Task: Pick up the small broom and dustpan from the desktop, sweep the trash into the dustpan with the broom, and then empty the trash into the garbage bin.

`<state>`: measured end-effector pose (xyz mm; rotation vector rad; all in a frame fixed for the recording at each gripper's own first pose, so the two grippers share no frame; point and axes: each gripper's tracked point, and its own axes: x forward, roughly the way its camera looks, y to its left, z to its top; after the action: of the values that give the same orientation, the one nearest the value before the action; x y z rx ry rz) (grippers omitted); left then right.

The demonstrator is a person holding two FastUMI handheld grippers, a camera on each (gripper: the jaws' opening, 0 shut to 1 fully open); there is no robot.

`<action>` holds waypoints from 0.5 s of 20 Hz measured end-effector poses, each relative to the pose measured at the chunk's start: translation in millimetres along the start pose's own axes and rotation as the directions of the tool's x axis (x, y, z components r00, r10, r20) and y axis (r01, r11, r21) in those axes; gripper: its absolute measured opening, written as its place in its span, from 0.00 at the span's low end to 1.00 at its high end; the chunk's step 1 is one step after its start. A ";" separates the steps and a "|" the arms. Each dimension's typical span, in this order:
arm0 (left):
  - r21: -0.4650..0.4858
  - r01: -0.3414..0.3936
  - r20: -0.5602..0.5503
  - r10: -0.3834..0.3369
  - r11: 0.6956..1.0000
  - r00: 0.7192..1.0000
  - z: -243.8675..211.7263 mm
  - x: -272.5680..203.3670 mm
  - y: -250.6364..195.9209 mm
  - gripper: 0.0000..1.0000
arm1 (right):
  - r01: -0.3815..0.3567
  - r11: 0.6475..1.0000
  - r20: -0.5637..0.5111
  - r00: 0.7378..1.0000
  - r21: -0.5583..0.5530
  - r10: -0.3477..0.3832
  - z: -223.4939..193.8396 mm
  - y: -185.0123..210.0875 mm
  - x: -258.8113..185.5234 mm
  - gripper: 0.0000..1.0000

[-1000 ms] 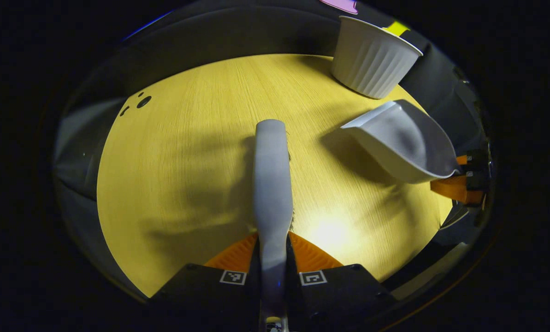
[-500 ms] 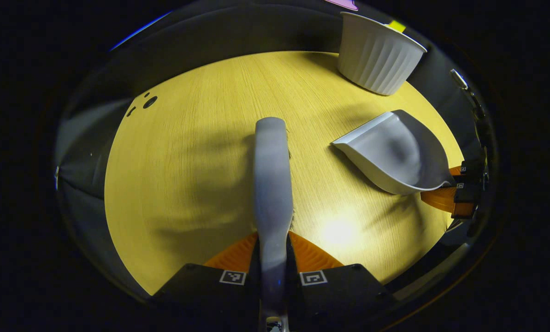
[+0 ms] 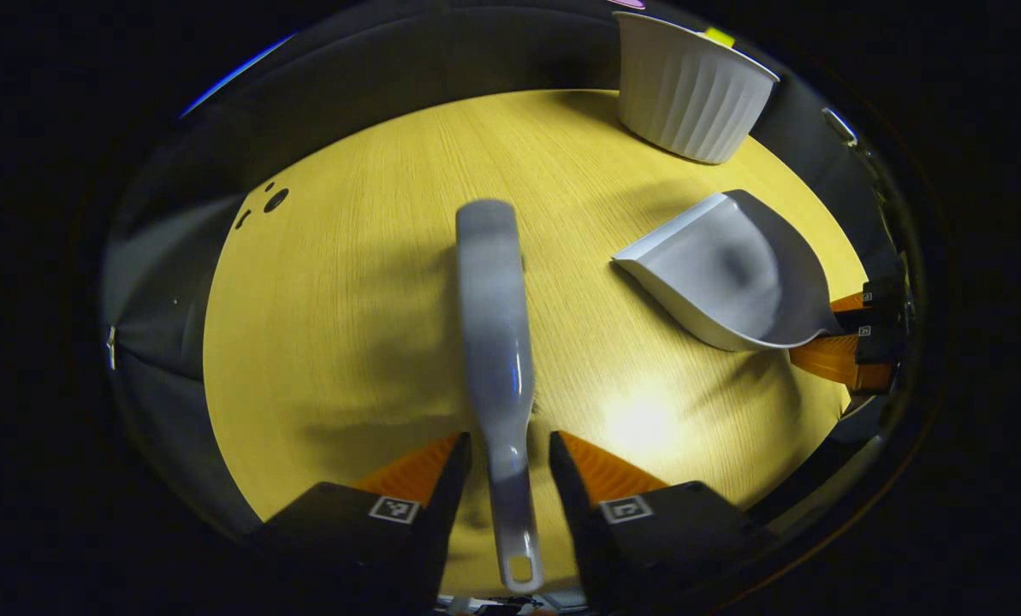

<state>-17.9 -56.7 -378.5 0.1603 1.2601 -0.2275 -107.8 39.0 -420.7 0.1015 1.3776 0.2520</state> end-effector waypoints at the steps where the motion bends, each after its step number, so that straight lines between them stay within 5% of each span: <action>1: 0.008 -0.003 0.001 0.003 1.000 1.000 0.5 -1.7 -0.6 0.72 | -0.009 1.000 0.000 1.000 0.006 0.009 0.0 1.3 -2.2 0.48; 3: 0.018 -0.026 0.012 0.025 1.000 1.000 2.2 -5.0 2.9 0.78 | -0.018 1.000 0.002 1.000 0.007 0.018 -1.3 2.7 -9.3 0.59; 6: 0.019 -0.048 0.033 0.047 0.999 0.998 4.1 -13.5 2.9 0.95 | -0.016 1.000 0.008 1.000 -0.004 0.016 -4.9 2.8 -19.5 0.90; 10: 0.009 -0.067 0.083 0.066 0.998 0.994 10.7 -30.5 4.5 0.98 | -0.015 1.000 0.071 0.997 -0.015 0.016 2.4 2.9 -42.1 0.99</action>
<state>-15.7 -52.5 -346.2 0.2003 1.1690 -0.1821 -113.1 32.0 -379.3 0.1080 1.3044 0.2694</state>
